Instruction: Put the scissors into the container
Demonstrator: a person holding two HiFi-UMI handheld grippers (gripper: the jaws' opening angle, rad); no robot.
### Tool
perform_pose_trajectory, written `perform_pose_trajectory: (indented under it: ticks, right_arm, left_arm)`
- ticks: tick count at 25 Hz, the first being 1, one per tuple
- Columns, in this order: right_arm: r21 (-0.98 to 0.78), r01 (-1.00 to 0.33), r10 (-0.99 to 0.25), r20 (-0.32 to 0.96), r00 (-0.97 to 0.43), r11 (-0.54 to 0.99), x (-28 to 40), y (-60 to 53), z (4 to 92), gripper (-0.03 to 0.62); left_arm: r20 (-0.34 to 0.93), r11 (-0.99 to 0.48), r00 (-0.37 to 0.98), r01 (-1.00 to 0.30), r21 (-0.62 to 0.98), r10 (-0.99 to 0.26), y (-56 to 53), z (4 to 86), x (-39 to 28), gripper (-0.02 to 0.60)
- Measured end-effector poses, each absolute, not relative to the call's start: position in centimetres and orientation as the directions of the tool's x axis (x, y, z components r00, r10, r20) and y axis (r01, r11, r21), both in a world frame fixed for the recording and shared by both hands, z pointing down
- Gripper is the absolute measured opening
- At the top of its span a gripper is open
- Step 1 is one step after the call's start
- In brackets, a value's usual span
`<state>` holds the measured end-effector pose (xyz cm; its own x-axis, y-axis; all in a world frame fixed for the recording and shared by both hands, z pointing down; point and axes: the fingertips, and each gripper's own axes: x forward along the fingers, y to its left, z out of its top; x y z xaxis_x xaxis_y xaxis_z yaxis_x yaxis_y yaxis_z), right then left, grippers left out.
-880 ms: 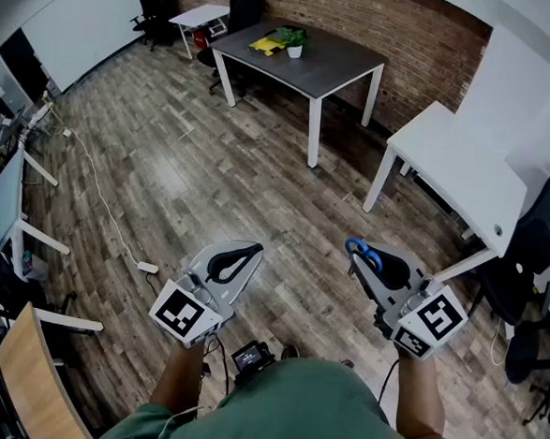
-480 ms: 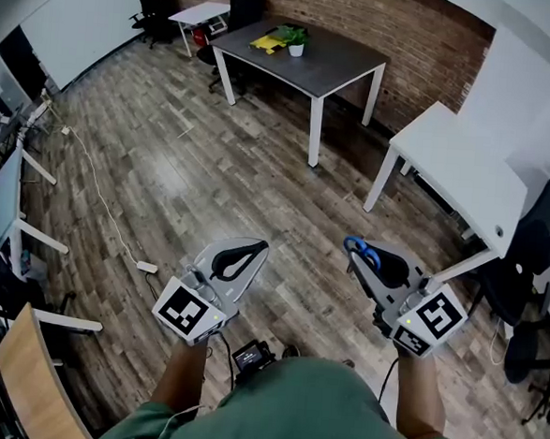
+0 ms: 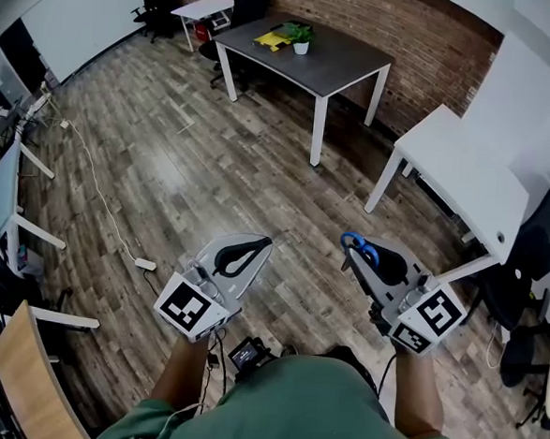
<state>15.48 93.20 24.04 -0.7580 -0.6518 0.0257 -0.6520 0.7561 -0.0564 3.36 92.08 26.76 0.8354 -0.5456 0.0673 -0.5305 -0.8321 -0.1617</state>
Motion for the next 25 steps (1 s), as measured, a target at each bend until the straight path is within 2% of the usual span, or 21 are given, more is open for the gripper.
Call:
perform_pose_trajectory:
  ticks: [25]
  right_arm:
    - [-0.098,-0.511,-0.516,-0.023,-0.856,0.854,22.8,74.2,24.4,0.048]
  left_arm:
    - [0.124,-0.743,0.735,-0.643,-0.186,-0.667,75.3,26.2,11.0,0.003]
